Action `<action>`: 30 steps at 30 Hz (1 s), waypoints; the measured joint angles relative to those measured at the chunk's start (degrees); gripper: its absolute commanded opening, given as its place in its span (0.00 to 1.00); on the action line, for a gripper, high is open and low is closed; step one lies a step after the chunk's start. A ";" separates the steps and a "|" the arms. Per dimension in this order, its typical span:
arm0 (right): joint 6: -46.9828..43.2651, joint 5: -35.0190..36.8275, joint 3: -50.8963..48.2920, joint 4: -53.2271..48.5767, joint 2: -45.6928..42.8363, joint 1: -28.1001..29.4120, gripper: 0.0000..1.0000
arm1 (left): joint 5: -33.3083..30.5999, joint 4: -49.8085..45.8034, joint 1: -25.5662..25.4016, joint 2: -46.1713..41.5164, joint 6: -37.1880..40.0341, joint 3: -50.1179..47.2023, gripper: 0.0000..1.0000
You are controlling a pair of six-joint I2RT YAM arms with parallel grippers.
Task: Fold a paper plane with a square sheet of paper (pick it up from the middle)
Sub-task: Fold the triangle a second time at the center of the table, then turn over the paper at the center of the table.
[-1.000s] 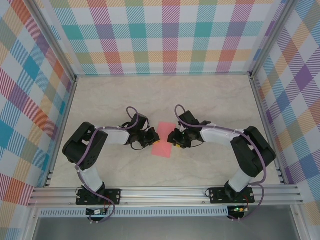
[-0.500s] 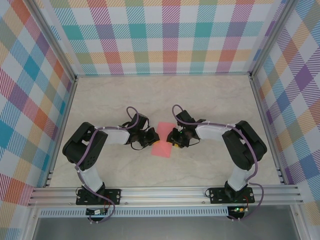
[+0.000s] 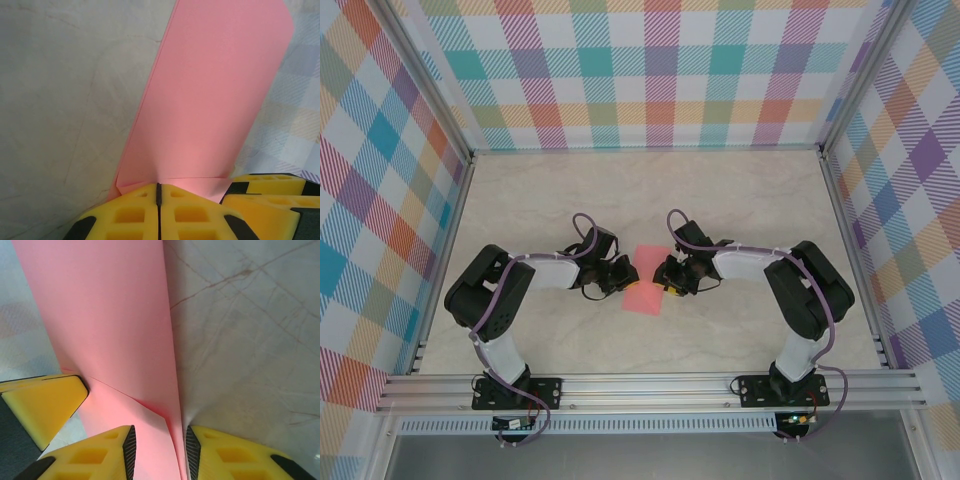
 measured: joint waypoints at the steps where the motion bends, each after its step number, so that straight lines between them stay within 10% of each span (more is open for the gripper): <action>1: 0.02 -0.07 -0.22 0.24 -0.09 -0.04 0.35 | -0.13 -0.24 0.00 -0.04 -0.02 0.07 0.06; 30: 0.85 -3.87 -3.74 10.78 -0.50 0.15 0.35 | -0.94 -0.85 -0.02 -0.26 -1.57 0.33 0.05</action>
